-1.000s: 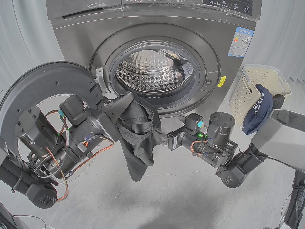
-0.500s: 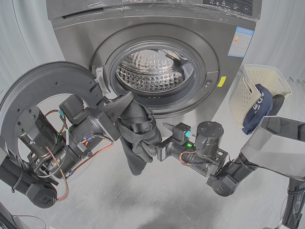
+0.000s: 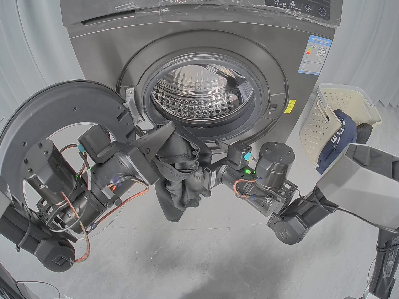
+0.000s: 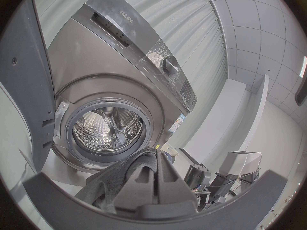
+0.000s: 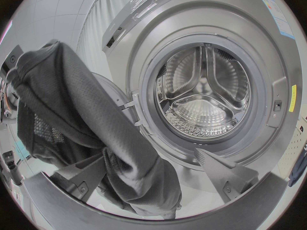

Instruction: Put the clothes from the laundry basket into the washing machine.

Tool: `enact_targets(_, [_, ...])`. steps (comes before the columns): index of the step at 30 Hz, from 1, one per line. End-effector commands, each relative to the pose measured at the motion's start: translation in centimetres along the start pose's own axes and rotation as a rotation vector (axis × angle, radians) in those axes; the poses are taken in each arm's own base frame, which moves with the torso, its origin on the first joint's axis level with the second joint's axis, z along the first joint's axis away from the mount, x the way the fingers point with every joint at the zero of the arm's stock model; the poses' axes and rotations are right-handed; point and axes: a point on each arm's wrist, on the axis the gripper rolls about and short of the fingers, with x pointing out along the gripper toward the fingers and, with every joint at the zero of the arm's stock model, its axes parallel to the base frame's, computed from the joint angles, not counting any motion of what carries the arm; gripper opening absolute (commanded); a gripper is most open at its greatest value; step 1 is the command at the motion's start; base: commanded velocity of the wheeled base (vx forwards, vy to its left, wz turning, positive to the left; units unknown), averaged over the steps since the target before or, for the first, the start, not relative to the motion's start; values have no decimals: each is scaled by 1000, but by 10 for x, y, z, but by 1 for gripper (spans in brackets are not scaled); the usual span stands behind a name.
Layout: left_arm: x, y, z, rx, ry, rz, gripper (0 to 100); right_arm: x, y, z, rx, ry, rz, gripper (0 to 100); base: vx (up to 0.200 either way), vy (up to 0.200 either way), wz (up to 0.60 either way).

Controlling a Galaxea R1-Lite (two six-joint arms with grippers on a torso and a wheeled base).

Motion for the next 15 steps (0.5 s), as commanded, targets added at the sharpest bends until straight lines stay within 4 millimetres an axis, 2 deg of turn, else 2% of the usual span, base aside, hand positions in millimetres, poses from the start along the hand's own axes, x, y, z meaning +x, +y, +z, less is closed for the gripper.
enact_targets(1, [0, 1, -1, 0, 4, 3, 0, -3, -15, 6, -6, -12, -35, 100, 0, 0, 0])
enact_targets(3, [0, 1, 0, 0, 1, 2, 0, -7, -21, 10, -8, -10, -50, 100, 0, 0, 0])
enact_targets(10, [0, 0, 0, -1, 0, 1, 0, -15, -39, 5, -15, 21, -95, 100, 0, 0, 0])
enact_targets(15, [0, 0, 0, -1, -1, -1, 0, -16, -40, 8, -17, 14, -98, 100, 0, 0, 0])
